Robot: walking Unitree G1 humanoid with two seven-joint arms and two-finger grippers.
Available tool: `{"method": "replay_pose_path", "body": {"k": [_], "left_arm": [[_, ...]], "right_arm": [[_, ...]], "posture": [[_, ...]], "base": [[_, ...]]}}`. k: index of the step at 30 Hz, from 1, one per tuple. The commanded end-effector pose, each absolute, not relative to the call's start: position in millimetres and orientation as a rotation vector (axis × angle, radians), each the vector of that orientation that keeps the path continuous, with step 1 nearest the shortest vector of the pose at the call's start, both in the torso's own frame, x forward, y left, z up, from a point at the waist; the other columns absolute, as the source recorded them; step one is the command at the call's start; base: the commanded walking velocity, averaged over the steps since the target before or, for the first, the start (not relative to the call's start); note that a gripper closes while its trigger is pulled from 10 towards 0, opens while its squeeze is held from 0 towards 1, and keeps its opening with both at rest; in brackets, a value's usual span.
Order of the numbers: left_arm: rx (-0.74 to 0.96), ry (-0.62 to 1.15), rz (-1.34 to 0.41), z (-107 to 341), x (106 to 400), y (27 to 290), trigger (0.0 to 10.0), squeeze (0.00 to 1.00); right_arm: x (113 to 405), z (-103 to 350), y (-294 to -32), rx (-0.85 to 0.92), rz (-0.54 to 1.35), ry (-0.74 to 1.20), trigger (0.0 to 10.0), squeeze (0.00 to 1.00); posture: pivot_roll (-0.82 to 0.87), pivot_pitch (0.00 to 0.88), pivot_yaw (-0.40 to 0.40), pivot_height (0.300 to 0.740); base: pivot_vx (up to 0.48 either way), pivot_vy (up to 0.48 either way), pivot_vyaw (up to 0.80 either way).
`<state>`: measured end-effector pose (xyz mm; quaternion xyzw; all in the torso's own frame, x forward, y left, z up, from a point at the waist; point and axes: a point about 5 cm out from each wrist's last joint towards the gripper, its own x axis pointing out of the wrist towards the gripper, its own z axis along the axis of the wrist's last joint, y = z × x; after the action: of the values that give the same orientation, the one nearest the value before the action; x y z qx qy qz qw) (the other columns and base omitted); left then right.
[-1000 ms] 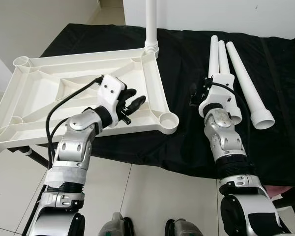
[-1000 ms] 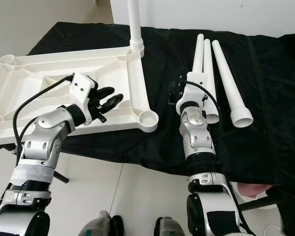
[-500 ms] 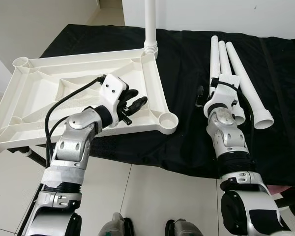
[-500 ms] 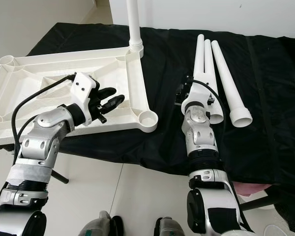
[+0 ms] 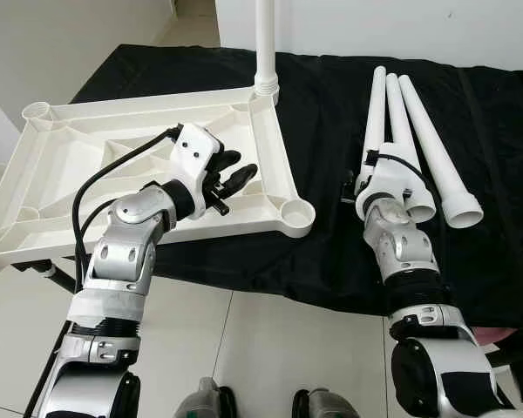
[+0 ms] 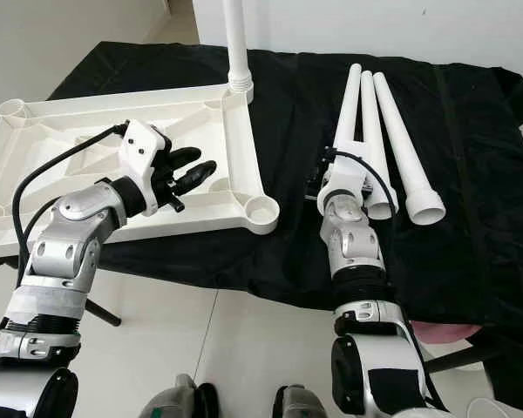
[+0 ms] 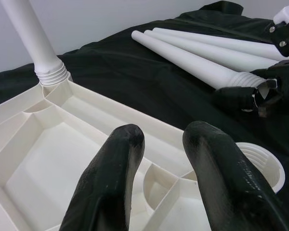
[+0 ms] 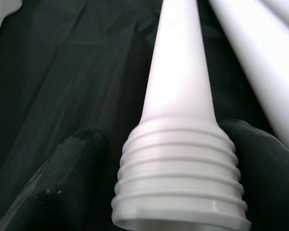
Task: Building children table
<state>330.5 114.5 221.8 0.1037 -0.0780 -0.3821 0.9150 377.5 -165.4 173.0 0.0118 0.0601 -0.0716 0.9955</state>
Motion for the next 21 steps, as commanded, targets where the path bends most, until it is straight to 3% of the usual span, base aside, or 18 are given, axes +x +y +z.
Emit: {"method": "replay_pose_path", "body": {"k": [1,8,10,11,12,13,16,17,21], "left_arm": [[0.21,-0.174,-0.676,223.8,334.3,122.2,10.0,0.0],[0.213,-0.184,-0.668,223.9,334.8,120.1,10.0,0.0],[0.214,-0.185,-0.667,223.9,334.8,120.1,10.0,0.0],[0.214,-0.187,-0.665,223.6,334.8,120.1,10.0,0.0],[0.214,-0.187,-0.665,223.6,334.8,120.1,10.0,0.0],[0.214,-0.19,-0.665,223.6,334.6,120.1,10.0,0.0],[0.214,-0.192,-0.665,223.7,334.5,120.1,10.0,0.0],[0.215,-0.196,-0.664,223.6,334.7,119.8,10.0,0.0],[0.213,-0.199,-0.663,223.3,335.5,119.6,10.0,0.0]], "right_arm": [[376.0,161.6,-161.7,0.018,-0.125,0.162,10.0,0.0],[377.1,154.1,-159.6,0.044,-0.12,0.204,10.0,0.0],[377.2,153.7,-159.9,0.044,-0.117,0.205,9.5,0.0],[377.3,154.0,-160.9,0.047,-0.113,0.198,2.5,0.0],[377.3,154.0,-160.9,0.047,-0.113,0.198,2.5,0.0],[377.3,153.8,-161.1,0.053,-0.105,0.197,0.9,0.0],[377.3,153.7,-161.1,0.056,-0.101,0.197,0.9,0.0],[376.5,153.1,-160.8,0.053,-0.087,0.185,0.0,0.0],[374.0,154.5,-160.6,0.02,-0.075,0.127,0.0,0.0]], "posture": [[-0.06,0.07,0.052,0.74],[-0.05,0.065,0.049,0.74],[-0.05,0.065,0.049,0.74],[-0.06,0.06,0.045,0.74],[-0.06,0.06,0.045,0.74],[-0.06,0.058,0.046,0.74],[-0.06,0.058,0.046,0.74],[-0.06,0.055,0.047,0.74],[-0.07,0.051,0.049,0.74]], "base": [[0.0,0.0,0.0],[0.0,0.0,0.0],[0.0,0.0,0.0],[0.0,0.0,0.0],[0.0,0.0,0.0],[0.0,0.0,0.0],[0.0,0.0,0.0],[0.0,0.0,0.0],[0.0,0.0,0.0]]}}
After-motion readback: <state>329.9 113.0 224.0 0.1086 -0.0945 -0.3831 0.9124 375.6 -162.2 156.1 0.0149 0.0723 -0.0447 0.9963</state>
